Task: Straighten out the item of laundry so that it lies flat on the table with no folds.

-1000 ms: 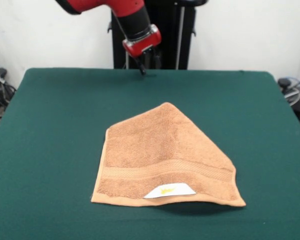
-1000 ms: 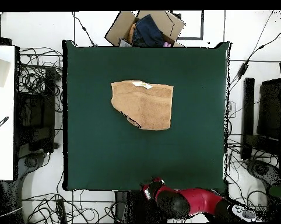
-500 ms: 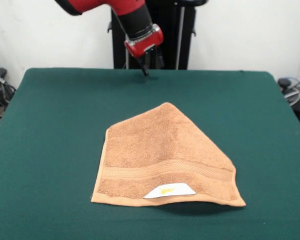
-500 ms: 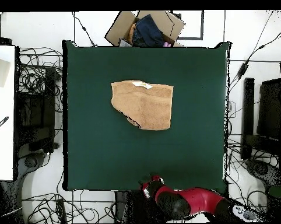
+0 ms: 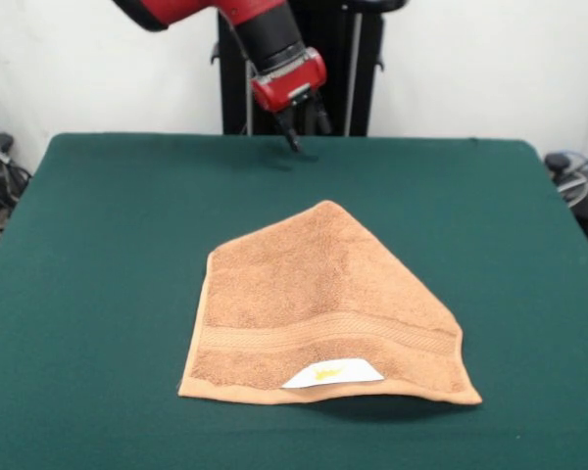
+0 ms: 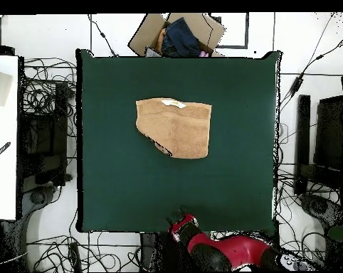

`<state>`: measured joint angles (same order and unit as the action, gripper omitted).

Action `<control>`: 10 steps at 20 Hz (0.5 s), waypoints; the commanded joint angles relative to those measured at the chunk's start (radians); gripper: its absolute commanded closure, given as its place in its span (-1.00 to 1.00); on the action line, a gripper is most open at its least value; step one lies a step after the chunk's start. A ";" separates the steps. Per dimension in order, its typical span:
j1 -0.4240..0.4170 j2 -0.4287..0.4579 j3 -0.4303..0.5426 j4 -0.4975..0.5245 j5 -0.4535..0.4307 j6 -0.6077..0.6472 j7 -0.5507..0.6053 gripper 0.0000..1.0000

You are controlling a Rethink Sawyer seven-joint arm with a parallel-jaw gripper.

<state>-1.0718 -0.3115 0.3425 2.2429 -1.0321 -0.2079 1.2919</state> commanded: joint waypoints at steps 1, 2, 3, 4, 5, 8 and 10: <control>0.039 0.153 -0.103 -0.135 -0.083 -0.164 0.123 -1.00; 0.041 0.169 -0.116 -0.144 -0.084 -0.182 0.124 -1.00; 0.036 0.186 -0.124 -0.153 -0.091 -0.199 0.126 -1.00; 0.038 0.199 -0.135 -0.158 -0.088 -0.221 0.127 -1.00; 0.039 0.213 -0.146 -0.166 -0.091 -0.236 0.126 -1.00; 0.034 0.255 -0.167 -0.189 -0.107 -0.274 0.124 -1.00; 0.034 0.277 -0.182 -0.204 -0.110 -0.295 0.124 -1.00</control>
<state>-1.0641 -0.1640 0.2192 2.2173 -1.0896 -0.4329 1.2919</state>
